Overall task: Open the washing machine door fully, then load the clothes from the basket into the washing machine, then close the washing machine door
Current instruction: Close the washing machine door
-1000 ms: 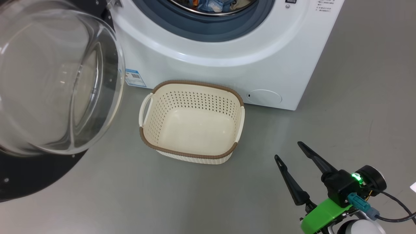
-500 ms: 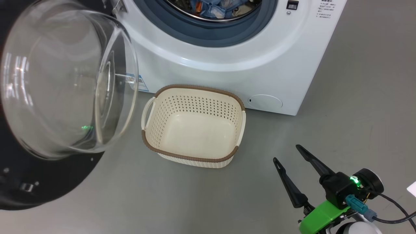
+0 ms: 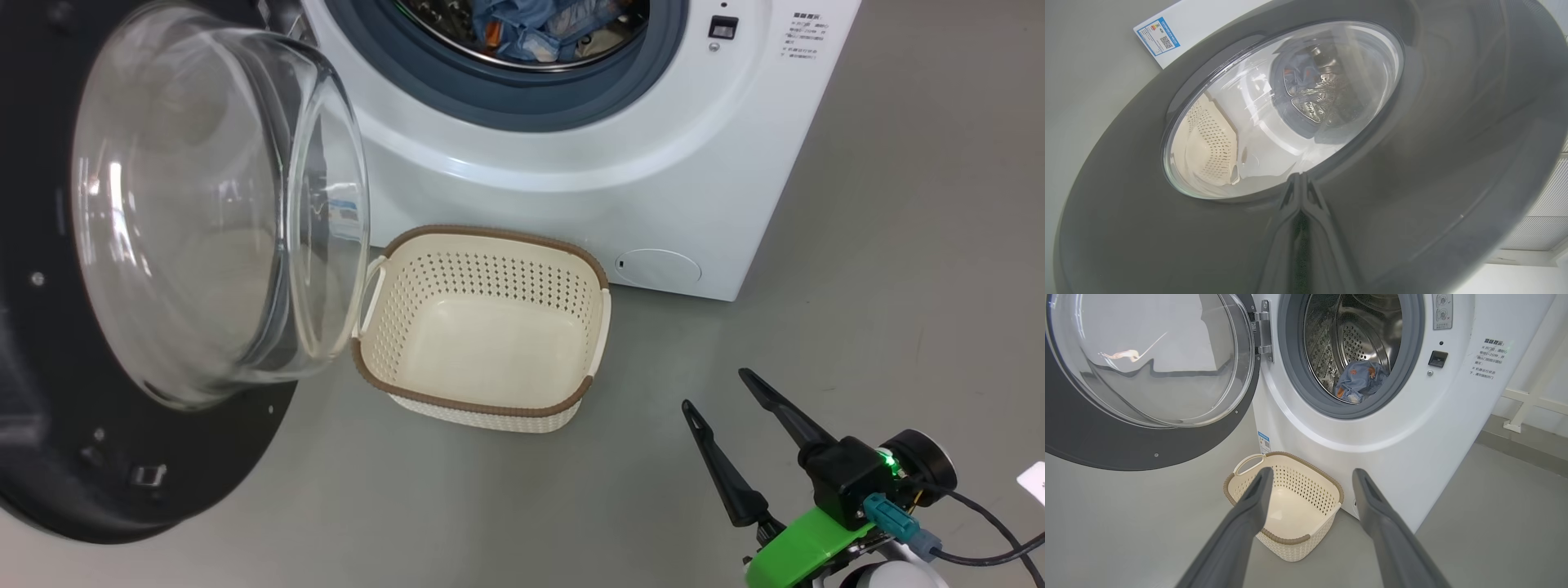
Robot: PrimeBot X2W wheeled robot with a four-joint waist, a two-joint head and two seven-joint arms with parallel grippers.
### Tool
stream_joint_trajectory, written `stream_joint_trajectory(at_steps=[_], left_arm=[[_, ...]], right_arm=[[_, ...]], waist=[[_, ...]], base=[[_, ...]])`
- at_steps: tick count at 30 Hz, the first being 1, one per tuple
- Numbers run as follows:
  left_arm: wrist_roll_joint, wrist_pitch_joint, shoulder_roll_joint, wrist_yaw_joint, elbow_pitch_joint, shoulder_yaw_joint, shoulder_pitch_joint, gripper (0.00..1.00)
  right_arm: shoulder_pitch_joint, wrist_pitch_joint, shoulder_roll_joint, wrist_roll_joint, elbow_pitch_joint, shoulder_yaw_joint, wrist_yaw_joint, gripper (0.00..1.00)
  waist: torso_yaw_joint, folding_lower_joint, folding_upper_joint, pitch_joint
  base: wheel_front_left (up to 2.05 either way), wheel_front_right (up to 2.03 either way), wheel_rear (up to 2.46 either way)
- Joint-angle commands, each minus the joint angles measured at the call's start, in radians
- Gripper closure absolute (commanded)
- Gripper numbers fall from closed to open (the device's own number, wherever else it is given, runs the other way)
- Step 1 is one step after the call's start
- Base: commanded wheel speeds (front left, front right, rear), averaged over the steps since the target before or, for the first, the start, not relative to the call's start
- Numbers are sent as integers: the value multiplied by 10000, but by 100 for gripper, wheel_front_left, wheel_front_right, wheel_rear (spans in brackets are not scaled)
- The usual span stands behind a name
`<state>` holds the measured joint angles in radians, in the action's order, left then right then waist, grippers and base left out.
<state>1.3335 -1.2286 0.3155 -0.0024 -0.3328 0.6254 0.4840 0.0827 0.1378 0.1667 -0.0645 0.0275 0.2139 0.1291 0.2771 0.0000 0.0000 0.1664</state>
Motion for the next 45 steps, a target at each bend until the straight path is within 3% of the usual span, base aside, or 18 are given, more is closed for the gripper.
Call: stream_joint_trajectory(at_steps=[1,18,29,45], left_arm=[[123,-175,403,39,404,167,-108,100],[786,-639,-1272,312,2136,-313,-739,100],[1078,-398,-2243,327,2331,-564,-1011,100],[1768,249,-2633,-38,1943,-1382,-1169,100]], right_arm=[[69,90,-21,-6,-219,195,16,0],[93,189,-192,8,-35,128,16,0],[115,295,-305,11,81,102,16,0],[158,404,-432,32,247,89,16,0]], waist=[[-26,0,0,-16],[-240,0,0,-177],[-511,0,0,-211],[-916,0,0,-245]], base=[[0,0,0],[0,0,0],[0,0,0],[0,0,0]])
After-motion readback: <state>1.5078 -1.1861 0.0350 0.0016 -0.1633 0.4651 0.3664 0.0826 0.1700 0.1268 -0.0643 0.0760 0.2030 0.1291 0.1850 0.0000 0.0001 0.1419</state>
